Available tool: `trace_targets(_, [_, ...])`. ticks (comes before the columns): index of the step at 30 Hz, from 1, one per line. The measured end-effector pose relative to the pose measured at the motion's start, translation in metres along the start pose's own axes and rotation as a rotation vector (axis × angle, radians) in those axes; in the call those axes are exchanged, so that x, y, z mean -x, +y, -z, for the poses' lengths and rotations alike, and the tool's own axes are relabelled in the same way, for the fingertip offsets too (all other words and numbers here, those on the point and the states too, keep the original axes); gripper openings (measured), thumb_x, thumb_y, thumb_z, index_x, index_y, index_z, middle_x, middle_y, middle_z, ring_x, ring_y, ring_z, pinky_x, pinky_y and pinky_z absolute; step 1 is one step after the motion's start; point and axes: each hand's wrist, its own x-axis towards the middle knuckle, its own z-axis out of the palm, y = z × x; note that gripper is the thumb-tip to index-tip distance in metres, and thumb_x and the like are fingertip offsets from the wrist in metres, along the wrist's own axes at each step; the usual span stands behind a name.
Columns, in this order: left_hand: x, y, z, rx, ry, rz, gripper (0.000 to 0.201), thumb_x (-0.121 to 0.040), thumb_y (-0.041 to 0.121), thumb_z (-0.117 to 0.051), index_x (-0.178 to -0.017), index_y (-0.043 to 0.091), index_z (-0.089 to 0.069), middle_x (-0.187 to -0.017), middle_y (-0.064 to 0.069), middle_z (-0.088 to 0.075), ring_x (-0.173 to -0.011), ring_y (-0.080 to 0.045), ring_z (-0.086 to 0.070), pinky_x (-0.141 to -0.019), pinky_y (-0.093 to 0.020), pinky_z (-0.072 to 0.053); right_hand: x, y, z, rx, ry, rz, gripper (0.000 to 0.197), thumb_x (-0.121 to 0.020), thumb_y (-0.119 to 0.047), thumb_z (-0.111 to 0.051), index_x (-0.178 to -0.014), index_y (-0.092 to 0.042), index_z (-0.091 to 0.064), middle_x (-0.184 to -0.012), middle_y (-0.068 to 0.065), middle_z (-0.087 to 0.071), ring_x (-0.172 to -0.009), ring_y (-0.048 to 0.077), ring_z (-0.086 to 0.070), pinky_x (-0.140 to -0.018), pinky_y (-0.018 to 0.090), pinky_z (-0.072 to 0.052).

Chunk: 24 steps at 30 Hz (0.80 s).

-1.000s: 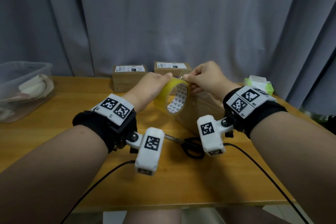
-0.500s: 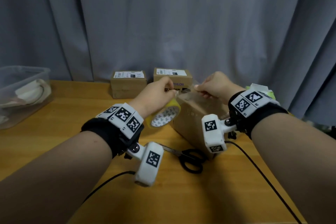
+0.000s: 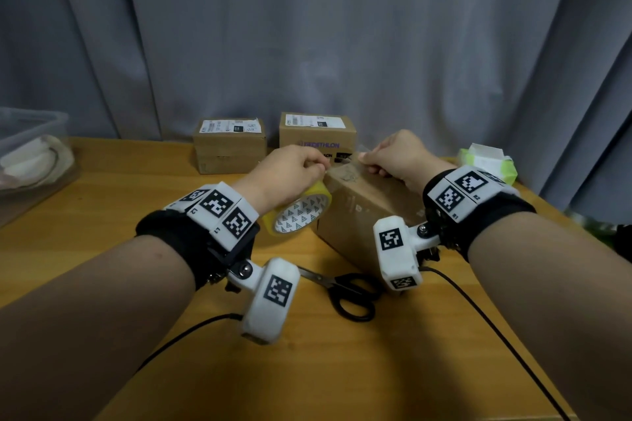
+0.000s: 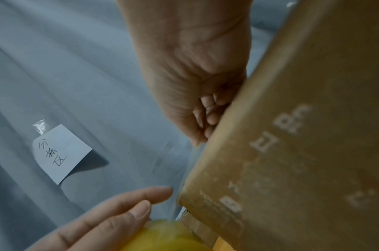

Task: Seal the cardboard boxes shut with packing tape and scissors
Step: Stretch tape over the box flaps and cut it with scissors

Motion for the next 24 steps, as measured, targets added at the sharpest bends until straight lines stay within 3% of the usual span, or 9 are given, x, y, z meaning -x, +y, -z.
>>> trace_targets(9, [0.003, 0.012, 0.000, -0.058, -0.006, 0.025, 0.025, -0.098, 0.025, -0.046, -0.114, 0.026, -0.064, -0.065, 0.007, -0.060, -0.043, -0.009, -0.042, -0.043, -0.020, -0.034, 0.002, 0.001, -0.005, 0.052, 0.049, 0.029, 0.036, -0.088, -0.027, -0.066, -0.056, -0.013, -0.057, -0.053, 0.002, -0.050, -0.049, 0.015, -0.045, -0.053, 0.027, -0.038])
trace_targets(11, [0.005, 0.014, -0.001, -0.058, -0.025, 0.035, 0.025, -0.098, 0.025, -0.046, -0.115, 0.027, -0.064, -0.079, 0.006, -0.066, -0.055, -0.014, -0.057, -0.051, -0.025, -0.045, 0.003, 0.002, -0.006, 0.058, 0.041, 0.039, 0.035, -0.089, -0.028, -0.066, -0.058, -0.012, -0.058, -0.055, 0.003, -0.052, -0.051, 0.016, -0.047, -0.054, 0.026, -0.039])
trace_targets(13, [0.007, 0.016, -0.002, -0.053, -0.036, 0.042, 0.027, -0.098, 0.025, -0.046, -0.117, 0.029, -0.064, -0.100, 0.005, -0.068, -0.078, -0.022, -0.066, -0.068, -0.032, -0.054, 0.002, 0.003, -0.006, 0.057, 0.036, 0.048, 0.032, -0.089, -0.028, -0.066, -0.063, -0.011, -0.060, -0.062, 0.005, -0.057, -0.057, 0.018, -0.052, -0.059, 0.028, -0.043])
trace_targets(16, [0.009, 0.017, -0.002, -0.067, -0.045, 0.043, 0.030, -0.099, 0.023, -0.044, -0.121, 0.029, -0.062, -0.113, 0.004, -0.065, -0.062, -0.014, -0.059, -0.053, -0.020, -0.047, 0.003, 0.004, -0.006, 0.048, 0.035, 0.063, 0.027, -0.089, -0.029, -0.067, -0.070, -0.010, -0.063, -0.067, 0.005, -0.060, -0.061, 0.018, -0.054, -0.058, 0.026, -0.043])
trace_targets(19, [0.011, 0.020, -0.002, -0.156, -0.075, 0.021, 0.036, -0.100, 0.019, -0.039, -0.129, 0.030, -0.057, -0.130, -0.002, -0.059, -0.080, -0.016, -0.062, -0.055, -0.017, -0.043, 0.005, 0.004, -0.006, 0.141, 0.042, 0.114, 0.023, -0.089, -0.029, -0.067, -0.074, -0.012, -0.063, -0.068, 0.001, -0.058, -0.062, 0.014, -0.055, -0.053, 0.023, -0.039])
trace_targets(21, [0.012, 0.022, -0.003, -0.216, -0.102, 0.003, 0.041, -0.100, 0.017, -0.034, -0.134, 0.030, -0.053, -0.132, -0.006, -0.057, -0.094, -0.025, -0.061, -0.061, -0.021, -0.043, 0.009, 0.003, -0.008, 0.258, 0.081, 0.179, 0.021, -0.087, -0.031, -0.069, -0.088, -0.010, -0.066, -0.078, 0.002, -0.061, -0.077, 0.021, -0.062, -0.058, 0.024, -0.042])
trace_targets(22, [0.012, 0.022, -0.004, -0.235, -0.111, 0.002, 0.042, -0.100, 0.016, -0.033, -0.135, 0.030, -0.051, -0.131, -0.007, -0.057, -0.100, -0.028, -0.060, -0.063, -0.021, -0.041, 0.009, 0.005, -0.008, 0.280, 0.107, 0.198, 0.031, -0.085, -0.031, -0.071, -0.107, -0.010, -0.063, -0.094, 0.006, -0.062, -0.092, 0.025, -0.062, -0.068, 0.026, -0.045])
trace_targets(23, [0.012, 0.022, -0.005, -0.241, -0.117, 0.004, 0.042, -0.100, 0.016, -0.032, -0.136, 0.030, -0.050, -0.128, -0.008, -0.059, -0.098, -0.028, -0.060, -0.063, -0.021, -0.041, 0.008, 0.006, -0.006, 0.269, 0.119, 0.187, 0.051, -0.083, -0.031, -0.073, -0.126, -0.012, -0.052, -0.113, 0.010, -0.058, -0.106, 0.027, -0.058, -0.082, 0.030, -0.045])
trace_targets(24, [0.012, 0.021, -0.006, -0.236, -0.121, 0.007, 0.043, -0.100, 0.015, -0.032, -0.135, 0.030, -0.051, -0.121, -0.008, -0.062, -0.084, -0.024, -0.062, -0.058, -0.018, -0.043, 0.008, 0.006, -0.003, 0.246, 0.123, 0.166, 0.065, -0.083, -0.030, -0.073, -0.138, -0.016, -0.041, -0.127, 0.012, -0.049, -0.114, 0.029, -0.053, -0.092, 0.033, -0.042])
